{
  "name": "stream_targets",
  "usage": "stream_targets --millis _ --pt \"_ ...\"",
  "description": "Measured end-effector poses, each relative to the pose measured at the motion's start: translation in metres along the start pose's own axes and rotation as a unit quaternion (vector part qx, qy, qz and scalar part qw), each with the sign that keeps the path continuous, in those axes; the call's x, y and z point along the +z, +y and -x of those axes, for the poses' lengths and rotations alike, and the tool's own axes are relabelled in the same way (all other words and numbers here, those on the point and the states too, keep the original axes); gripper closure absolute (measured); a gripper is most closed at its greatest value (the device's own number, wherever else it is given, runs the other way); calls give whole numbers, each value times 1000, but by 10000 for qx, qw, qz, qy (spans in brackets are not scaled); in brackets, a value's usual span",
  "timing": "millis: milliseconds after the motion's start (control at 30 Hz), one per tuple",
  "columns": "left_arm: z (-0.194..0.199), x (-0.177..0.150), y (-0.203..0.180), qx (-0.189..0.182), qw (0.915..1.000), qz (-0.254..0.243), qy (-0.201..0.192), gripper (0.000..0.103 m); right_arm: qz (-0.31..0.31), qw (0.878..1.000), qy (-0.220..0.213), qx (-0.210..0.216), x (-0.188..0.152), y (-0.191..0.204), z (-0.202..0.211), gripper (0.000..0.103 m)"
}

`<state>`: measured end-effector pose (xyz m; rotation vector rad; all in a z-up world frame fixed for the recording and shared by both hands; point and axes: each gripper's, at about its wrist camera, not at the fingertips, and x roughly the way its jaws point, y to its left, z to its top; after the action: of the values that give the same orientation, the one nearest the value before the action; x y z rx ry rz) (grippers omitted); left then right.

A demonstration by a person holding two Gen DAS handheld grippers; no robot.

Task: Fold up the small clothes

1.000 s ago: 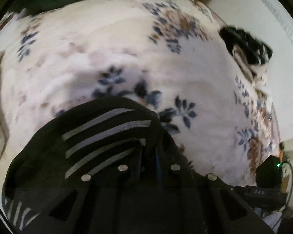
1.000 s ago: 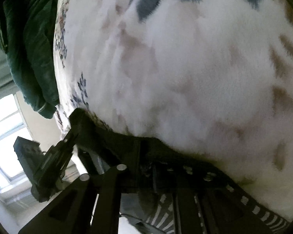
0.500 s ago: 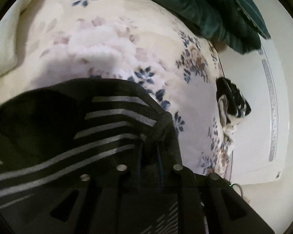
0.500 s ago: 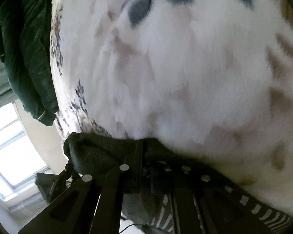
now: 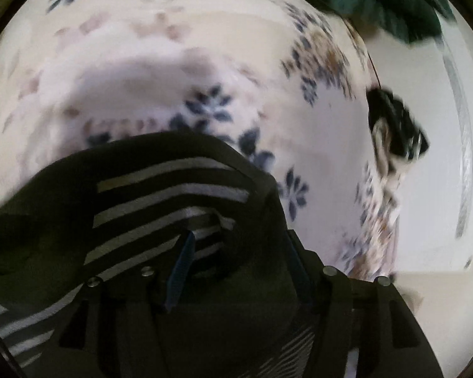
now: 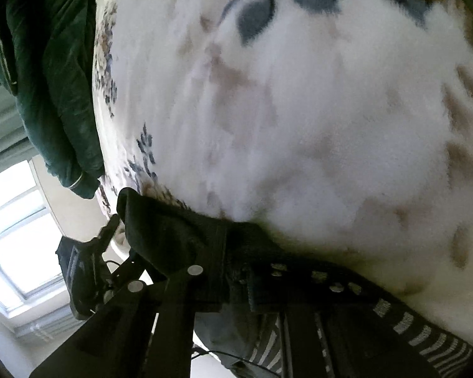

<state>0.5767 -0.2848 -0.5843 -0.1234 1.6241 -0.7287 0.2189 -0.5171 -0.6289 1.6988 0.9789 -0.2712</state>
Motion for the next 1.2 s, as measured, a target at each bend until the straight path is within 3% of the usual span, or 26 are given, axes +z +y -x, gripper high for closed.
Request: stream_targets --millis 67,167,267,400,500,567,600,633,667,700,833,900,933,1000,1033,1067,1133,1200 --pt "7 -9 -8 101 9997 -215 -100 95 -122 9999 105 32 4 -4 -3 92" --pt "27 -21 -11 10 9980 -310 -543 97 -253 9995 146 92 7 -9 -5 92" --pt "47 -27 -1 -196 9952 -55 -960 97 -222 9997 -40 22 4 -8 -3 93" --pt "52 -30 16 -534 9914 329 -1148 97 56 9995 -18 -300 3 -1 -6 93" --pt "49 -34 15 -441 9925 302 -1101 95 306 9965 472 -620 5 14 -3 91" --pt "51 -40 13 -118 9934 222 -1121 94 638 9905 792 -926 6 32 13 78" --pt "51 -44 12 57 9928 133 -1190 83 800 9880 878 -989 6 42 22 73" --pt "50 -48 12 172 9921 43 -1240 75 980 9856 923 -1026 7 54 29 59" --pt "47 -51 12 173 9918 2 -1270 55 1298 9807 925 -1134 11 74 39 47" --pt "44 -55 15 138 9917 -12 -1276 39 1530 9761 904 -1255 15 90 42 45" --pt "22 -56 23 -170 9922 57 -1237 38 2473 9543 1014 -1339 40 168 23 45" --pt "12 -52 20 -287 9920 -39 -1232 38 2956 9376 1137 -1433 53 209 -8 45" --pt "9 -51 18 -380 9913 -100 -1257 38 3291 9227 1225 -1589 58 230 -30 45" --pt "6 -51 13 -428 9894 -201 -1373 45 3723 8981 1439 -1845 59 258 -68 45" --pt "4 -50 10 -436 9882 -286 -1437 59 3863 8877 1585 -1938 59 269 -87 45" --pt "2 -49 8 -434 9889 -336 -1378 94 3999 8744 1864 -2019 58 281 -114 45" --pt "1 -51 7 -427 9887 -389 -1382 95 4133 8587 2160 -2123 52 293 -148 45" --pt "3 -52 8 -455 9881 -370 -1421 95 4232 8348 2579 -2399 42 293 -186 45"
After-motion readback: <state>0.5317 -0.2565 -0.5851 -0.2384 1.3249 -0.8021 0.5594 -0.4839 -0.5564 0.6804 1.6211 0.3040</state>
